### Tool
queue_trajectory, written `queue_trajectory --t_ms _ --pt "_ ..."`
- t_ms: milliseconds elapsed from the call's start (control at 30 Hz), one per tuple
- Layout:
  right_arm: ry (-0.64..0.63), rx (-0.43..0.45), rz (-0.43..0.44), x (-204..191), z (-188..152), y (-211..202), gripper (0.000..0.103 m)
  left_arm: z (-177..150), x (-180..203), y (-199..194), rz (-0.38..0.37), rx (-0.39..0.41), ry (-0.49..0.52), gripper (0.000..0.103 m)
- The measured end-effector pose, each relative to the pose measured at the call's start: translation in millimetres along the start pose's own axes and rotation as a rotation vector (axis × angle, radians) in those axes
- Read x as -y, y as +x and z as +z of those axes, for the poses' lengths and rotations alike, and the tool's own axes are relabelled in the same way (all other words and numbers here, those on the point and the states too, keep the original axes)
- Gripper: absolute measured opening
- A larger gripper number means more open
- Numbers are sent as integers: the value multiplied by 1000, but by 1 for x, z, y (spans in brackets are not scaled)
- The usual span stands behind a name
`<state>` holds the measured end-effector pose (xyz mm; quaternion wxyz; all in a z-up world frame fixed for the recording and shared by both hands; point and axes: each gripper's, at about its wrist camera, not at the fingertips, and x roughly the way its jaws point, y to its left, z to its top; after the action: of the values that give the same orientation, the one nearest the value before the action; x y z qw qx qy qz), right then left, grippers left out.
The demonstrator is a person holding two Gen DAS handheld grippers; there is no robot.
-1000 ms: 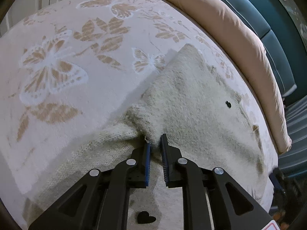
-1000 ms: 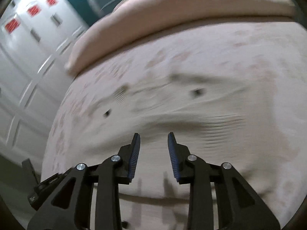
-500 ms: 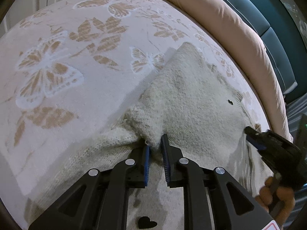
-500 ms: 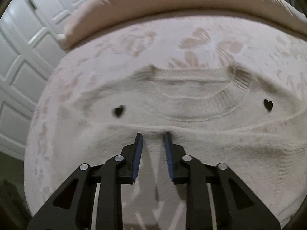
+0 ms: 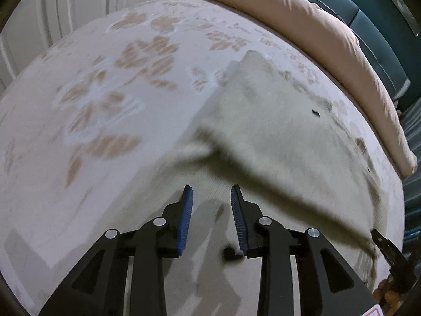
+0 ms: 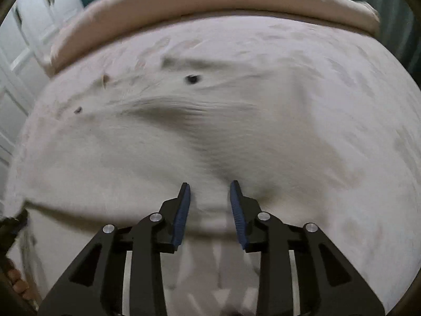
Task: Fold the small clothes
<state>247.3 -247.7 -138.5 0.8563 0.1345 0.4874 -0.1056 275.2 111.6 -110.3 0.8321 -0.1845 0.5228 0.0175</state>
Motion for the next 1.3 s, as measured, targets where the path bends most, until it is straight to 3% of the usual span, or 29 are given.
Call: queue_trajectory --t_ms 100,167,233,333,433,533,700,767,933,1000,1033,1067,1100,1167,1267,1300 --pt "56 41 -6 38 -37 -54 37 -22 -21 -28 11 -11 31 34" --pt "86 52 -4 56 -63 -81 55 -36 -34 -44 20 -14 57 42" --pt "110 48 -17 81 -97 -110 65 -58 -50 -64 32 -29 96 48" --pt "134 -8 -22 102 -146 -132 70 -91 -73 -88 50 -73 125 62" --pt "164 -61 4 115 -193 -145 74 -124 -96 -102 25 -138 92 66" --pt "234 -118 90 121 -225 -144 77 -147 -112 -105 -10 -173 22 66" --pt "364 -169 244 122 -245 -129 77 -156 -123 -103 -102 -177 -103 67" --pt "389 -176 260 116 -242 -121 83 -154 -119 -100 -111 -180 -102 68" --pt "377 -151 292 102 -231 -120 83 -146 -94 -98 -137 -153 -38 65" --pt "367 -146 299 95 -227 -120 82 -144 -83 -95 -146 -154 -1 54" --pt "360 -144 297 91 -226 -119 76 -145 -83 -95 -147 -161 9 42" --pt "349 -147 291 88 -225 -118 68 -144 -79 -93 -146 -169 19 30" --pt "340 -150 283 86 -224 -118 63 -143 -77 -92 -148 -175 20 25" --pt "322 -144 272 81 -222 -119 38 -142 -74 -94 -171 -174 17 7" --pt "294 -113 270 74 -218 -130 8 -137 -73 -109 -201 -138 22 6" --pt "293 -101 271 75 -217 -134 8 -136 -72 -116 -207 -122 30 5"
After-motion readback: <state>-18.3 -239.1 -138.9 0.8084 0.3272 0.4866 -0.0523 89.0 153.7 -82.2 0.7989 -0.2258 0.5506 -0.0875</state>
